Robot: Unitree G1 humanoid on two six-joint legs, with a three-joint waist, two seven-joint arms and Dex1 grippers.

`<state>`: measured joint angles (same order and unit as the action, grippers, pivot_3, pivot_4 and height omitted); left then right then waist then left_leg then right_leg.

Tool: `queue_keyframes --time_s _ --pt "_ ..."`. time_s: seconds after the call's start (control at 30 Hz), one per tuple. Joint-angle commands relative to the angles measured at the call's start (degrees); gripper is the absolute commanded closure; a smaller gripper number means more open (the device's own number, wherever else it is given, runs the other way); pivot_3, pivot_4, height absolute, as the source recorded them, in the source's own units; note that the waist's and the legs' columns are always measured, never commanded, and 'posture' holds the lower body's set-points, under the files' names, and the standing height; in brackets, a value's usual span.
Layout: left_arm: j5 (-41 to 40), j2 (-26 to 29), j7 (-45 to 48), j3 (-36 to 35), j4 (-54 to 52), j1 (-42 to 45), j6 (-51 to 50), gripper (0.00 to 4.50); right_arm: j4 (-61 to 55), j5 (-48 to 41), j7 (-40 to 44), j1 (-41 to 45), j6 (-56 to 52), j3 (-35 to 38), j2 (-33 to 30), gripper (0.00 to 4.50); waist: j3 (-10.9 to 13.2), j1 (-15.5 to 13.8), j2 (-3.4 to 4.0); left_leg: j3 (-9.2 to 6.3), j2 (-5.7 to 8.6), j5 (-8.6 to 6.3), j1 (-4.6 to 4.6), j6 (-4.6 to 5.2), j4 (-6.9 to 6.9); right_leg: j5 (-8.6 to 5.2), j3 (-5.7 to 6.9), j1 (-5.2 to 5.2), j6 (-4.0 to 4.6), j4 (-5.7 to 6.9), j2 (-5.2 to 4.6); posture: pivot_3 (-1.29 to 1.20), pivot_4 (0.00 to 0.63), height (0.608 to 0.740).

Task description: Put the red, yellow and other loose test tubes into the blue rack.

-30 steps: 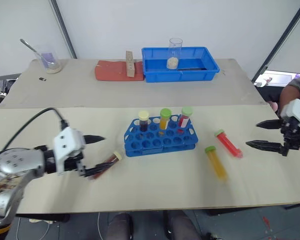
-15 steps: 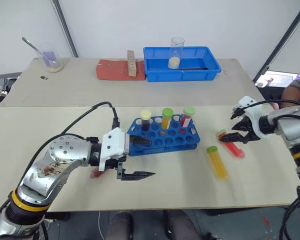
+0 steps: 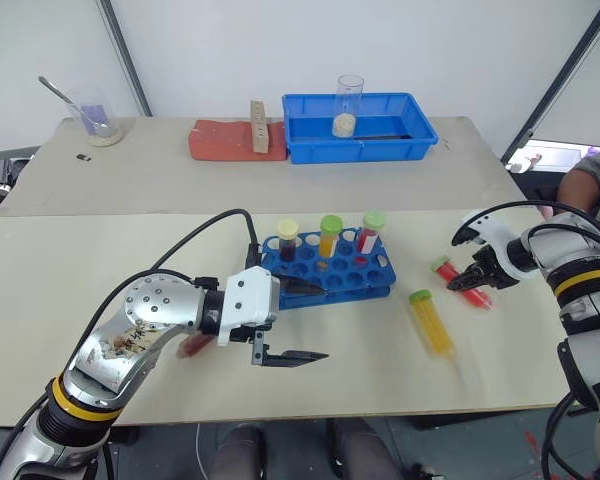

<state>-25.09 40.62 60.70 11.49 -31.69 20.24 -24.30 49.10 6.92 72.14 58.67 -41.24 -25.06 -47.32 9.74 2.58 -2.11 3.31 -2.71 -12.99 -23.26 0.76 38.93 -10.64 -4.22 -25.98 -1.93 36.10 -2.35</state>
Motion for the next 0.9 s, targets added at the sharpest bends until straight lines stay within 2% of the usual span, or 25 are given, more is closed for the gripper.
queue_keyframes --time_s 0.03,0.13,0.27,0.37,0.47,0.57,0.67,0.8,0.9 --pt "0.4 -0.6 -0.5 0.2 -0.3 0.8 0.8 0.00 0.3 0.8 0.8 1.3 0.3 1.2 0.0 3.48 0.0 0.0 0.00 0.00 0.00 0.00 0.00 0.00 0.00 0.00 0.00 0.00 -0.01 0.00 0.00 0.00 0.150 0.740" --pt "0.7 -1.0 -0.8 0.1 0.1 0.7 0.9 0.00 -0.1 0.6 0.3 1.5 -0.1 2.9 -0.2 3.48 0.0 0.0 0.00 0.00 0.00 0.00 -0.01 0.00 0.00 0.00 0.00 0.00 0.00 -0.01 0.00 0.00 0.150 0.740" --pt "-0.6 -0.8 -1.9 -2.8 1.2 -0.7 0.4 0.00 -6.7 -1.9 -0.1 1.1 -1.6 8.0 -2.6 3.48 0.0 0.0 0.02 0.00 0.00 0.00 -0.01 0.00 0.00 0.02 -0.01 -0.02 0.01 0.01 0.00 0.00 0.150 0.740" --pt "-2.9 0.3 -1.4 -6.6 2.3 -2.5 0.2 0.00 -24.8 -7.5 1.4 -5.5 -4.4 15.8 -7.2 3.48 0.0 -0.2 0.07 -0.03 0.00 0.00 -0.06 0.01 -0.05 0.01 0.00 -0.08 0.02 0.02 0.00 0.00 0.150 0.740" --pt "-4.1 1.0 -1.0 -8.6 2.9 -3.3 0.1 0.00 -42.1 -14.5 0.2 -15.4 -8.1 25.4 -8.7 3.48 0.0 -0.6 0.07 -0.12 -0.02 -0.01 -0.06 0.02 -0.10 -0.07 0.10 -0.07 0.02 0.01 0.01 0.00 0.150 0.740" --pt "-5.1 1.2 -1.0 -10.5 3.6 -3.8 0.6 0.00 -58.2 -21.4 -3.5 -26.6 -10.4 37.2 -5.0 3.48 0.0 -1.2 0.05 -0.19 -0.02 -0.02 -0.10 0.02 -0.07 -0.31 0.15 -0.03 -0.35 -0.03 0.01 0.00 0.150 0.740" --pt "-5.0 1.6 -0.5 -10.9 4.6 -3.6 0.7 0.00 -69.7 -25.2 -8.7 -35.3 -5.7 43.2 1.5 3.48 0.0 -1.6 0.06 -0.13 -0.02 -0.01 -0.06 0.02 0.01 -0.30 0.10 0.00 -0.42 0.03 0.00 0.00 0.150 0.740" --pt "-4.8 1.5 -0.4 -10.0 5.4 -2.0 0.4 0.00 -75.9 -25.4 -17.9 -39.6 -0.6 42.0 10.5 3.48 0.0 -1.4 0.05 -0.11 -0.01 0.02 0.01 -0.02 0.07 -0.13 0.07 0.02 -0.39 0.04 0.01 0.00 0.150 0.740" --pt "-5.0 1.2 -0.5 -9.5 5.7 -0.6 -0.3 0.00 -75.4 -23.4 -20.9 -42.1 6.2 38.7 13.5 3.48 0.0 -1.4 0.05 -0.11 0.00 0.09 0.03 0.04 0.08 -0.16 0.07 0.04 -0.23 0.03 0.01 0.00 0.150 0.740"
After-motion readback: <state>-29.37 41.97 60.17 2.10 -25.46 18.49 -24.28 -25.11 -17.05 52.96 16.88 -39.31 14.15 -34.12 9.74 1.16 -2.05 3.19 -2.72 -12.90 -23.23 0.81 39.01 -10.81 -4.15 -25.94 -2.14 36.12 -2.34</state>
